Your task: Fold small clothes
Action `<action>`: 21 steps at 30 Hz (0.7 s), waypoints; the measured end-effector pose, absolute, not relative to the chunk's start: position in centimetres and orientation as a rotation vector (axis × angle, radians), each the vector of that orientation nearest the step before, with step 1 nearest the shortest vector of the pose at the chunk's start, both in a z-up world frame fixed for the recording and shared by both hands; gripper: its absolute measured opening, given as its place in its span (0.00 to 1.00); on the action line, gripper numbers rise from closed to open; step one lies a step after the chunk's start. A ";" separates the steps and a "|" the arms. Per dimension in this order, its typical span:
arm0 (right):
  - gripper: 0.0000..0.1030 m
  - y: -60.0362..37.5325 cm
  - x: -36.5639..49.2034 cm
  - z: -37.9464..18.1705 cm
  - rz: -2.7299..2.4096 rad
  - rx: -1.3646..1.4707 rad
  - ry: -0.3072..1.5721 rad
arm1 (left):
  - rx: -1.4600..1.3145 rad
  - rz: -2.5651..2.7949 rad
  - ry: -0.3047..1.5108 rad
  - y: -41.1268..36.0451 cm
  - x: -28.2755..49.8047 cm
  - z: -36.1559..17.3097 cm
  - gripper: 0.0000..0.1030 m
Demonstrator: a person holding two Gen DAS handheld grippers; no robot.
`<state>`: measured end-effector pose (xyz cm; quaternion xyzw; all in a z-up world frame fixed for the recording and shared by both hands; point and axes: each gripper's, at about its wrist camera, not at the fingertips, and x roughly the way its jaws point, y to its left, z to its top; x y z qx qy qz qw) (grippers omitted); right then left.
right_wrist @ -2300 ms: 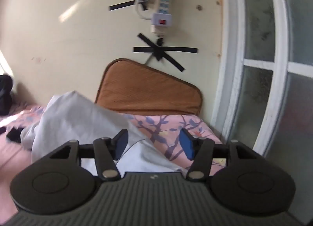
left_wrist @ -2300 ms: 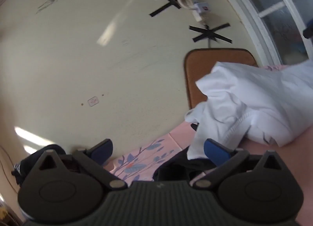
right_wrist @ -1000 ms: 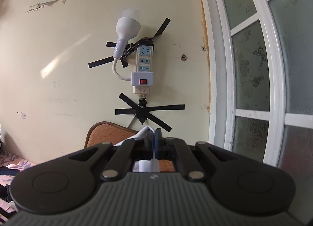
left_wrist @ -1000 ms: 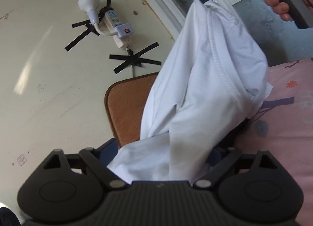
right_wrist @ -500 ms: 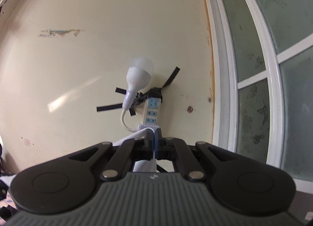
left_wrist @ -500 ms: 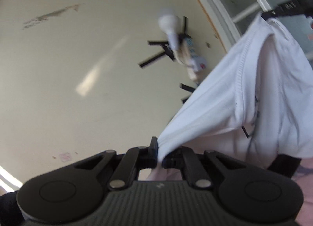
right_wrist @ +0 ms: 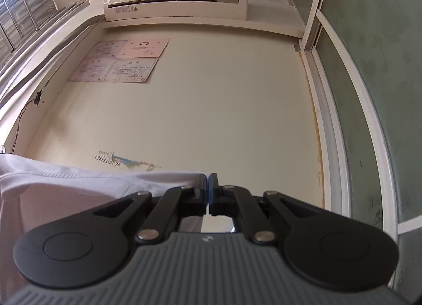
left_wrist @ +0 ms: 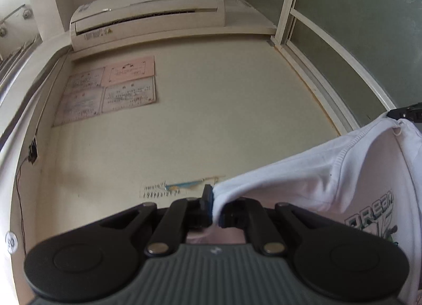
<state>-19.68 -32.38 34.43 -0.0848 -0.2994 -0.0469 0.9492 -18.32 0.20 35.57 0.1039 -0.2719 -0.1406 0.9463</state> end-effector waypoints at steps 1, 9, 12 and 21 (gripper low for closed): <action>0.04 -32.8 -19.5 35.2 -0.076 -0.163 -0.597 | 0.232 -0.273 -0.566 0.2 -18.7 36.2 0.04; 0.04 -31.7 -13.4 32.7 -0.026 -0.129 -0.438 | 0.337 -0.167 -0.435 -0.8 -13.0 35.4 0.04; 0.04 -29.4 -6.9 29.0 -0.050 -0.129 -0.301 | 0.383 -0.110 -0.295 -2.4 -6.6 31.2 0.09; 0.55 -31.2 1.8 9.7 0.058 0.051 0.290 | 0.425 -0.216 0.346 -2.6 2.8 8.9 0.20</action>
